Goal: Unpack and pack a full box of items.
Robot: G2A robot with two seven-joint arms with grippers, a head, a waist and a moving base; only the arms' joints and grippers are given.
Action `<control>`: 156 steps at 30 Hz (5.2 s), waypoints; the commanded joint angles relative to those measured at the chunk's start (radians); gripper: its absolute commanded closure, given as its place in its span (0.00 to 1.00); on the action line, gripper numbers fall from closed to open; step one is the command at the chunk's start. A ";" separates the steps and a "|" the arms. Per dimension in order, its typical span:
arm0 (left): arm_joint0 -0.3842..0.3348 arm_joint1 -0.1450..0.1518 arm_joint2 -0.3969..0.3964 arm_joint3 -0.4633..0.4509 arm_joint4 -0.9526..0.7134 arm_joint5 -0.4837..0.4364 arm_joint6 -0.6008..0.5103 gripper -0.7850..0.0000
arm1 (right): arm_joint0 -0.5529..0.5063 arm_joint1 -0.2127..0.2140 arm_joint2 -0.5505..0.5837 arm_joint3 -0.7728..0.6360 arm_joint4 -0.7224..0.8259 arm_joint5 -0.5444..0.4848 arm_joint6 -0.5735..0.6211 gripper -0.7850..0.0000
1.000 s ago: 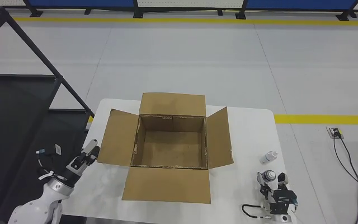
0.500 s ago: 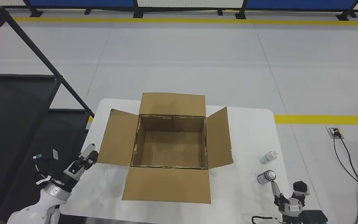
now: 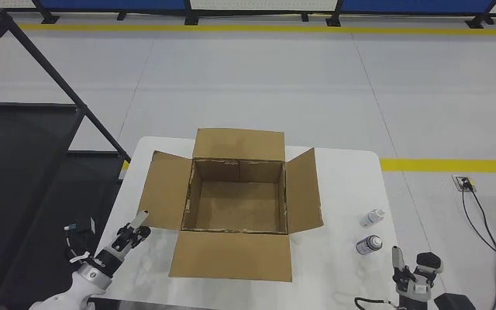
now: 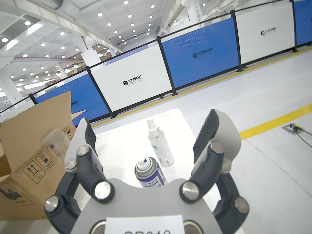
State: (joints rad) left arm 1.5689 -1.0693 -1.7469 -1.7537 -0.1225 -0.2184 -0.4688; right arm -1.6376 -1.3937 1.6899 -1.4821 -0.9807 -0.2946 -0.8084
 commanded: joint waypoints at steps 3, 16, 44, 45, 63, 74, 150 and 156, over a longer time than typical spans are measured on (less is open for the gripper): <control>-0.011 0.000 0.006 0.002 0.002 0.014 -0.002 1.00 | 0.013 0.000 0.004 -0.014 0.059 0.003 0.083 0.00; 0.000 -0.003 -0.011 -0.001 -0.005 0.007 0.023 1.00 | 0.012 0.010 0.009 -0.017 -0.072 0.055 0.197 0.00; -0.026 0.006 -0.088 0.065 -0.017 -0.058 -0.063 0.80 | 0.017 0.037 -0.005 -0.081 -0.422 0.177 0.464 0.00; -0.029 0.006 -0.089 0.066 -0.019 -0.056 -0.064 0.47 | 0.017 0.037 -0.005 -0.081 -0.425 0.179 0.468 0.00; -0.010 0.004 -0.110 0.061 -0.030 -0.057 -0.029 0.00 | 0.036 0.045 -0.014 -0.059 -0.429 0.182 0.546 0.88; 0.010 0.002 -0.128 0.058 -0.053 -0.080 -0.017 0.00 | -0.020 0.040 -0.009 -0.191 -0.317 0.196 0.451 1.00; 0.094 -0.019 -0.162 0.043 -0.137 -0.152 0.000 0.00 | 1.161 -0.467 -1.131 0.658 -0.293 0.819 1.156 1.00; 0.084 -0.019 -0.159 0.046 -0.130 -0.149 -0.007 0.00 | 1.230 -0.530 -1.112 0.832 -0.197 0.791 1.161 1.00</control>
State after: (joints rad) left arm 1.6541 -1.0884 -1.9068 -1.7087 -0.2540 -0.3672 -0.4740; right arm -0.4154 -1.9158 0.5745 -0.6793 -1.1944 0.5049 0.3581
